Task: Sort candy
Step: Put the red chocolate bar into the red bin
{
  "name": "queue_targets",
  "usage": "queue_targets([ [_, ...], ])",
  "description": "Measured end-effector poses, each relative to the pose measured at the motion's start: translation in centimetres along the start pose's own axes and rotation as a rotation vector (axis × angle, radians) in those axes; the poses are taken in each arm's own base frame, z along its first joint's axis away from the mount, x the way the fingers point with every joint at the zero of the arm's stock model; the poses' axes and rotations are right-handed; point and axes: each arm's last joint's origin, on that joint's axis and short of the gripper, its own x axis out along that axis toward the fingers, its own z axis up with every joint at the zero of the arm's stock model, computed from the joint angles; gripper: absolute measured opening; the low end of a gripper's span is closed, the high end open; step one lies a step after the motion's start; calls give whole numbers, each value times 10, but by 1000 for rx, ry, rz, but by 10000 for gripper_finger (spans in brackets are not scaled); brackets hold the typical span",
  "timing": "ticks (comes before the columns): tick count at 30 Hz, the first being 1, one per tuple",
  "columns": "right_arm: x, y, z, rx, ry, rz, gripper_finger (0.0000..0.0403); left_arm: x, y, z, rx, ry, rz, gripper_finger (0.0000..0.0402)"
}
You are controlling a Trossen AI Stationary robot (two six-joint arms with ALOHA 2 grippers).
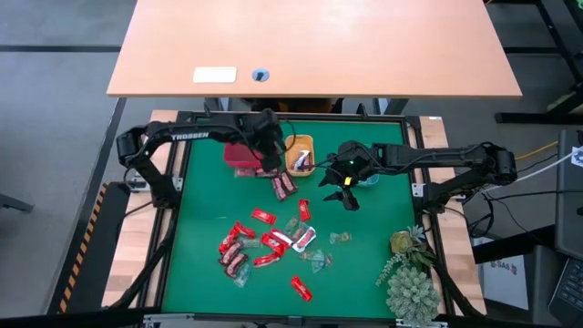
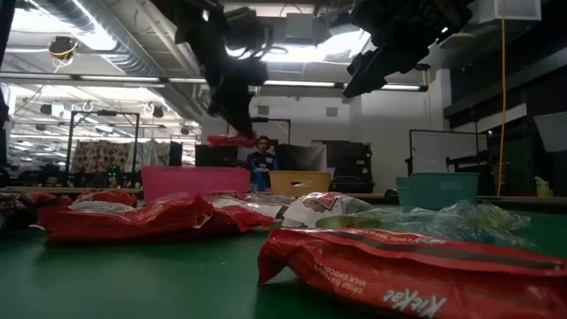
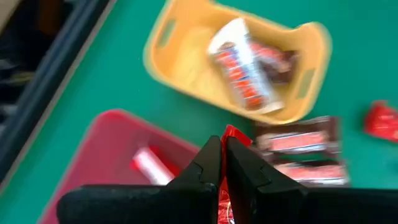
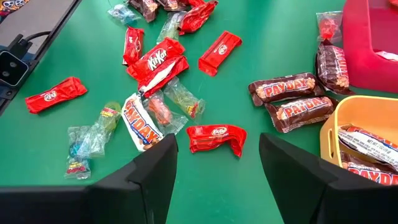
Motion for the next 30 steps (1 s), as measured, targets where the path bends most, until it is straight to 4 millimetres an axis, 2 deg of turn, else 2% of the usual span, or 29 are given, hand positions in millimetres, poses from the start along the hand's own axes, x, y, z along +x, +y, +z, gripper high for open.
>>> queue_targets([
  [5, 0, 0, 0, 0, 0, 0, 227, 1, 22, -3, -9, 41, 114, 8],
  [11, 0, 0, 0, 0, 0, 0, 227, 1, 34, -5, -43, 57, 199, 8],
  [24, 0, 0, 0, 0, 0, 1, 227, 1, 38, -5, -56, 57, 205, 83],
  [30, 2, -1, 2, -6, -15, -2, 227, 1, 36, -5, -99, 48, 166, 96],
])
